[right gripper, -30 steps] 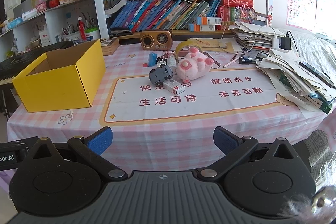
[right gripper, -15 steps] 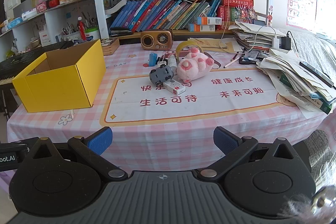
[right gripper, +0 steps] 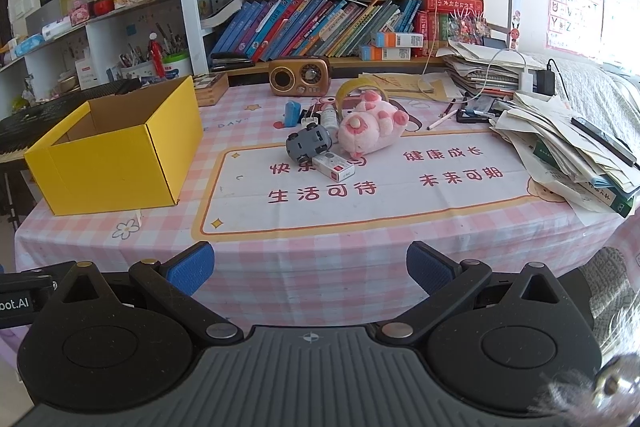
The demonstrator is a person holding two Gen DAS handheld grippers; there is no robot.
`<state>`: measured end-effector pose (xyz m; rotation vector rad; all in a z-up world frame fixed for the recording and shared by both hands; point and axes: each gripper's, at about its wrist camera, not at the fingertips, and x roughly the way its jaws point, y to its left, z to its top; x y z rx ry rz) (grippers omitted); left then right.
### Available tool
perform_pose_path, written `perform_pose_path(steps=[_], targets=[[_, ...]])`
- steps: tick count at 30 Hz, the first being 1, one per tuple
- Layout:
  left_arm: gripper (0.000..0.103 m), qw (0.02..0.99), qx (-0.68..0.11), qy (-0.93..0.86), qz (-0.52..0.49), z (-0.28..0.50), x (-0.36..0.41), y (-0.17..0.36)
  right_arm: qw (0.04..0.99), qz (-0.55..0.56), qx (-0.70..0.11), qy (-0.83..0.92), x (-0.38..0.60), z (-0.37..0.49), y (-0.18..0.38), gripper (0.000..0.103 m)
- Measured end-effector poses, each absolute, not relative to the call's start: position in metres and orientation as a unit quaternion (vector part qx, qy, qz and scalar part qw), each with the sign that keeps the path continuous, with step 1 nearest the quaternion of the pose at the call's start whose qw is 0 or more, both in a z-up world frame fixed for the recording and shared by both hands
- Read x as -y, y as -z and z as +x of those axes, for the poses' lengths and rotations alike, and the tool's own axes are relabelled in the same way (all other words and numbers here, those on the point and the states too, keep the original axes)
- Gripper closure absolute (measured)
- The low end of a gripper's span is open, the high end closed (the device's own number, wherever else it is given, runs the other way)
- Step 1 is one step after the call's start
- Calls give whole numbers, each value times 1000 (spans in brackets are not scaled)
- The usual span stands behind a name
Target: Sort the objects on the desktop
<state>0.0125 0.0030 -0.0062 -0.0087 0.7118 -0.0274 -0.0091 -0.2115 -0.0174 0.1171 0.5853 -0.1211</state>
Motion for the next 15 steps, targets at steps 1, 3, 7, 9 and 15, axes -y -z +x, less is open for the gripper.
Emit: perform_pose_path(steps=[1, 3, 7, 9, 15], targets=[[0, 937, -349, 13, -4, 13, -3, 6, 954, 58, -288, 59, 212, -9, 17, 0], [0, 937, -349, 12, -5, 12, -4, 6, 954, 57, -289, 58, 211, -9, 18, 0], [0, 937, -349, 10, -6, 12, -6, 5, 955, 56, -286, 52, 206, -8, 18, 0], [0, 937, -349, 11, -7, 12, -7, 4, 956, 56, -284, 48, 204, -8, 17, 0], [0, 937, -349, 17, -11, 12, -9, 3, 957, 56, -282, 44, 207, -9, 13, 0]])
